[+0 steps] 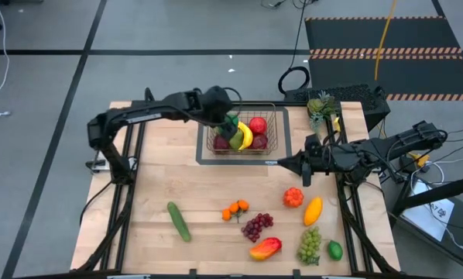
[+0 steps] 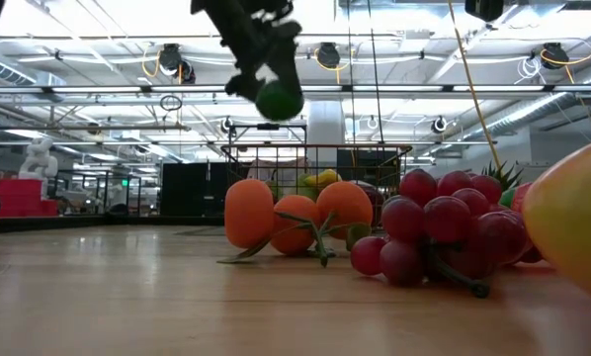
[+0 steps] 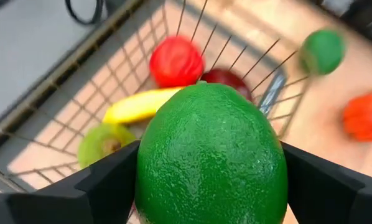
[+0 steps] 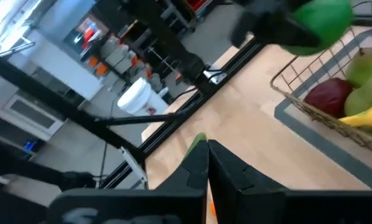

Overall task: Build produce basket
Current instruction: Put the bottom left green lime into the brown wire basket, then put the orange tangerine into the brown wire basket

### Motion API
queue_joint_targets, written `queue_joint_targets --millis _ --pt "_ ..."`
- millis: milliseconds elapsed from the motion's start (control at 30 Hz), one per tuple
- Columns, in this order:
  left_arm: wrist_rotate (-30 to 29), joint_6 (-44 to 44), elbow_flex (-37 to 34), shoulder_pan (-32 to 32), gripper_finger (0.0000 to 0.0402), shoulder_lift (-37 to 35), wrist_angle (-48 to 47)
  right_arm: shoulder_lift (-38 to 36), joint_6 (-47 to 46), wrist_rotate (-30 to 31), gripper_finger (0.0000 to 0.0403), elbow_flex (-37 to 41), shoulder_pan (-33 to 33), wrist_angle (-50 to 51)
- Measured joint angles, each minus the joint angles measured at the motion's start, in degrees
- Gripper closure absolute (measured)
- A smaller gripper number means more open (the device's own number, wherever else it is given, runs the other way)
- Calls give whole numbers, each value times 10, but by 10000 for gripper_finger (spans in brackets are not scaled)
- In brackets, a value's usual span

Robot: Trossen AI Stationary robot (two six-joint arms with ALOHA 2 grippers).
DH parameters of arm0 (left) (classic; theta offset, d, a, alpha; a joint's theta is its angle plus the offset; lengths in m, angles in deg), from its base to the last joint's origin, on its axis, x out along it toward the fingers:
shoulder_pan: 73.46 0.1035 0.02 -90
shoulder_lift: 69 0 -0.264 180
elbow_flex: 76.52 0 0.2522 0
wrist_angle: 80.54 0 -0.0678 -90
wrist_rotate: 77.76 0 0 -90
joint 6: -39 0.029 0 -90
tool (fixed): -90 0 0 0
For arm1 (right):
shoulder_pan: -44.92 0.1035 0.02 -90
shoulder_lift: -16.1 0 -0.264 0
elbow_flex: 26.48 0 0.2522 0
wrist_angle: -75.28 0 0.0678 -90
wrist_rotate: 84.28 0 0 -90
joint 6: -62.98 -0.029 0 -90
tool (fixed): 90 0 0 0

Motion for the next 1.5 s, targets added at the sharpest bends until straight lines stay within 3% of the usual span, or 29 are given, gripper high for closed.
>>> queue_joint_targets --millis 533,733,833,1100,1500 --pt "-11 -8 0 6 59 97 -60 -2 78 -89 403 0 0 6" --pt "-8 -15 0 6 13 104 -59 -6 128 -111 403 0 0 9" --pt "-7 -24 0 6 8 100 -69 -10 147 -127 403 0 0 11" --pt "-10 -103 0 0 29 30 -100 -28 129 -132 403 0 -11 38" --pt "-28 -210 0 -36 86 -85 -130 -70 70 -149 403 0 -35 184"
